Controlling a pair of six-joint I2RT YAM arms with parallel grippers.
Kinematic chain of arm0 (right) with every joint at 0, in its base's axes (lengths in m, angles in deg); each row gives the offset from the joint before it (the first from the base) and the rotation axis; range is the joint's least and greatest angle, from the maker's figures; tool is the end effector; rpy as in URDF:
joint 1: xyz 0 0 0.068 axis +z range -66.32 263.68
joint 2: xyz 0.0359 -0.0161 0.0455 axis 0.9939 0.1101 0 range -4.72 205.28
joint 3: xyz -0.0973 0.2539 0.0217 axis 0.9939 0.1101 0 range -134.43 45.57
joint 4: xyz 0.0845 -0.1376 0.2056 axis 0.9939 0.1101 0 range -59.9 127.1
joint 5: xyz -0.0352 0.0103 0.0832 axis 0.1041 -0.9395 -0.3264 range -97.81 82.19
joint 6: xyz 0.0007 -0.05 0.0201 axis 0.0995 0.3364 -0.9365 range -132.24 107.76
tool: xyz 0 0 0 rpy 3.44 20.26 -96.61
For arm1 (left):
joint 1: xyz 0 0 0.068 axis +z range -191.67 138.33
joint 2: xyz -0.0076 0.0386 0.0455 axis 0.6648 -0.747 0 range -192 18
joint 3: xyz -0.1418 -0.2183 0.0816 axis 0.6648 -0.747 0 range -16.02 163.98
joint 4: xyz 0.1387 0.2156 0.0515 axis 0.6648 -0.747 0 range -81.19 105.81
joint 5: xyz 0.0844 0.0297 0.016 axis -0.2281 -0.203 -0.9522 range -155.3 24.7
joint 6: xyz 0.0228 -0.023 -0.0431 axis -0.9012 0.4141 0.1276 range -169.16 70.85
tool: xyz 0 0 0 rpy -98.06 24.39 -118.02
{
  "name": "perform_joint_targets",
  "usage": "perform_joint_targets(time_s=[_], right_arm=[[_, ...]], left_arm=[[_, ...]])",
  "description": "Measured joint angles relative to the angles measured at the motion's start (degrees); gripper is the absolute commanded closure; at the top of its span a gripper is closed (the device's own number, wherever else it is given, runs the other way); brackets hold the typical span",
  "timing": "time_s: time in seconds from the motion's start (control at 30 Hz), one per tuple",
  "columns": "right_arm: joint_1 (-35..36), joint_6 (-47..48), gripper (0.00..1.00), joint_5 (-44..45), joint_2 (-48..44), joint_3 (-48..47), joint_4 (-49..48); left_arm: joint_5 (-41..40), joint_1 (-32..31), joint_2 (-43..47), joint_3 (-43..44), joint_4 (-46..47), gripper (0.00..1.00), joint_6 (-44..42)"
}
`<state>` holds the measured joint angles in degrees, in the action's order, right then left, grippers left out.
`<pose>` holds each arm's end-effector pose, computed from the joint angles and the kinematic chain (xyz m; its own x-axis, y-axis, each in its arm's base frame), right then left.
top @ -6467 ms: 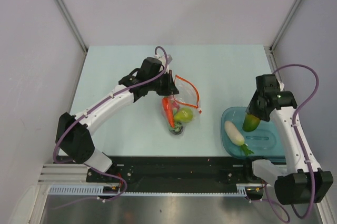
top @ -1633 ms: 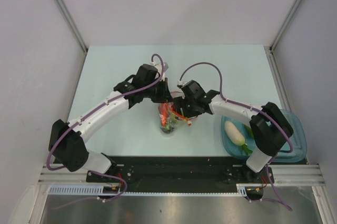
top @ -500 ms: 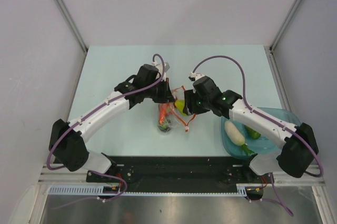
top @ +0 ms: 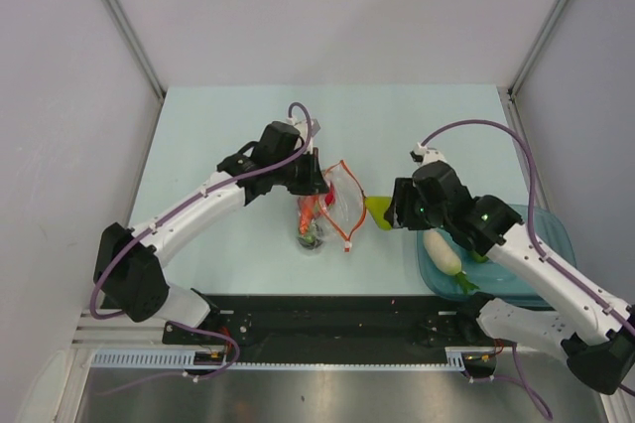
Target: Open the zip-top bag and remove the fake food
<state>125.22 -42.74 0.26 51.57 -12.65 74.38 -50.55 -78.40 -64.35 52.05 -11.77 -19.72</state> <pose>0.1507 0.1270 0.3277 -0.7283 0.0262 -0.6847 -0.2429 0.9245 0.2937 0.2493 -0.1974 0.3006 -0.8246 0.0224 -0.5653 0.3733 0.7724 -0.5139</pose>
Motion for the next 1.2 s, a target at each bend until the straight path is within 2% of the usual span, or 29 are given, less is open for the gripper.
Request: perform_joint_targets(time_s=[0.1, 0.17, 0.47, 0.5, 0.53, 0.6, 0.63, 0.67, 0.7, 0.77, 0.93, 1.07, 1.2], right_arm=[[-0.92, -1.97, 0.94, 2.69, 0.72, 0.09, 3.67], [-3.96, -3.89, 0.92, 4.28, 0.92, 0.24, 6.21], [-30.05, -7.19, 0.87, 3.74, -8.17, 9.53, 13.88], [-33.11, -6.93, 0.85, 2.67, -8.48, 10.19, 14.34], [-34.95, -6.75, 0.75, 2.03, -8.55, 10.54, 14.64], [-37.51, -5.75, 0.66, 0.68, -7.37, 10.75, 15.04], [-38.53, -5.62, 0.56, -0.15, -6.23, 10.75, 14.99], [-39.47, -5.31, 0.50, -0.98, -4.87, 10.75, 14.82], [-39.93, -5.31, 0.43, -1.42, -3.63, 10.78, 14.64], [-40.68, -4.37, 0.37, -2.60, -1.20, 10.78, 14.14], [-40.46, -2.40, 0.30, -6.27, -1.11, 10.25, 12.66], [-34.75, -1.90, 0.33, -8.17, -1.90, 6.58, 9.92], [-23.85, -2.82, 0.45, -9.68, -0.52, 1.07, 3.43]], left_arm=[[-0.04, 0.00, -0.31, 0.00, -0.15, 1.00, 0.00], [-0.15, 0.00, -0.31, 0.00, -0.17, 1.00, 0.04], [-0.55, 0.00, -0.37, 0.00, -0.02, 1.00, 0.57], [-0.55, 0.00, -0.37, 0.00, 0.00, 1.00, 0.59], [-0.55, 0.00, -0.37, 0.00, 0.04, 1.00, 0.59], [-0.55, 0.00, -0.37, 0.00, 0.04, 1.00, 0.59], [-0.55, 0.00, -0.37, 0.00, 0.04, 1.00, 0.59], [-0.55, 0.00, -0.37, 0.00, 0.04, 1.00, 0.59], [-0.52, 0.00, -0.37, 0.00, 0.04, 1.00, 0.59], [-0.48, 0.00, -0.37, 0.00, 0.04, 1.00, 0.57], [0.17, 0.00, -0.37, 0.00, 0.07, 1.00, 0.50], [0.87, 0.00, -0.35, 0.20, -0.15, 1.00, 0.48], [1.40, 0.00, 0.09, 1.11, -0.59, 1.00, 0.52]])
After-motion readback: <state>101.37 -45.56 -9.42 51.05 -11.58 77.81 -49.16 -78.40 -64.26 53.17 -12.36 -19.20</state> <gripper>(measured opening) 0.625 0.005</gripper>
